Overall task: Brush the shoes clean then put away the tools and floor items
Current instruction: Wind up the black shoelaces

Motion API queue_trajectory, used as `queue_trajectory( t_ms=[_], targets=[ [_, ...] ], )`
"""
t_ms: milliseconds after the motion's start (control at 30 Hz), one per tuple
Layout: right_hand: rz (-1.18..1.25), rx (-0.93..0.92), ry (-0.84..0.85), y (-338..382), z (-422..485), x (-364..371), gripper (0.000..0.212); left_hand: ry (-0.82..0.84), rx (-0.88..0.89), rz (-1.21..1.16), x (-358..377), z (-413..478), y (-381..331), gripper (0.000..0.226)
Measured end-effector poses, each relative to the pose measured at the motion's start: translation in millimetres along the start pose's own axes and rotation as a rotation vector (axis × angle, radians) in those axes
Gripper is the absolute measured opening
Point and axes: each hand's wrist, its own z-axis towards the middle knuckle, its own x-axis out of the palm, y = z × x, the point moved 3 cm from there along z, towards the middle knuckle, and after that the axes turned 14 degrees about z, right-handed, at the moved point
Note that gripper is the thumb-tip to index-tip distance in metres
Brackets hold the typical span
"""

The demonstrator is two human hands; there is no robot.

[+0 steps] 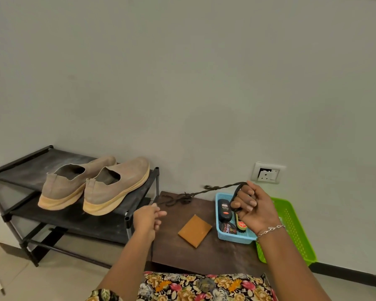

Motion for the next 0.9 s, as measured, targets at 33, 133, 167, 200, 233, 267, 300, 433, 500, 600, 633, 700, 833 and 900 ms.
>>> queue_trajectory(
  t_ms=[33, 133, 167, 200, 233, 267, 300, 433, 500, 600, 633, 700, 833, 900],
  targets=[
    [0.014, -0.026, -0.001, 3, -1, 0, 0.046, -0.062, -0.052, -0.05, -6, 5, 2, 0.016],
    [0.052, -0.111, -0.014, 11, -2, -4, 0.046, -0.221, -0.129, -0.151, -25, 19, 10, 0.022],
    [0.058, -0.125, -0.018, 14, -3, -5, 0.046, -0.232, -0.146, -0.181, -30, 21, 12, 0.024],
    [0.06, -0.131, -0.021, 16, -3, -6, 0.046, -0.23, -0.145, -0.18, -33, 24, 14, 0.026],
    [0.055, -0.129, -0.024, 17, -3, -6, 0.046, -0.215, -0.114, -0.131, -33, 27, 15, 0.028],
    [0.043, -0.118, -0.029, 16, -2, -5, 0.047, -0.202, -0.046, -0.016, -31, 28, 14, 0.031],
    [0.025, -0.097, -0.035, 14, -1, -4, 0.048, -0.198, 0.037, 0.157, -26, 24, 10, 0.035],
    [-0.069, 0.02, -0.049, -5, 4, 7, 0.043, -0.097, 0.584, 0.495, 18, -18, -22, 0.028],
    [-0.115, 0.052, -0.088, -15, 6, 11, 0.035, 0.135, 0.793, 0.469, 47, -46, -37, 0.026],
    [-0.135, 0.102, -0.111, -25, 7, 14, 0.037, 0.491, 0.85, 0.445, 83, -74, -42, 0.034],
    [-0.139, 0.109, -0.113, -26, 7, 14, 0.036, 0.559, 0.83, 0.447, 91, -78, -40, 0.034],
    [-0.134, 0.125, -0.093, -22, 7, 15, 0.035, 0.62, 0.781, 0.484, 97, -75, -31, 0.03],
    [-0.104, 0.176, -0.038, -9, 2, 16, 0.048, 0.565, 0.796, 0.481, 88, -65, -17, 0.041],
    [-0.12, 0.223, -0.028, -11, 0, 19, 0.047, 0.589, 0.817, 0.427, 90, -67, -21, 0.054]
  ],
)
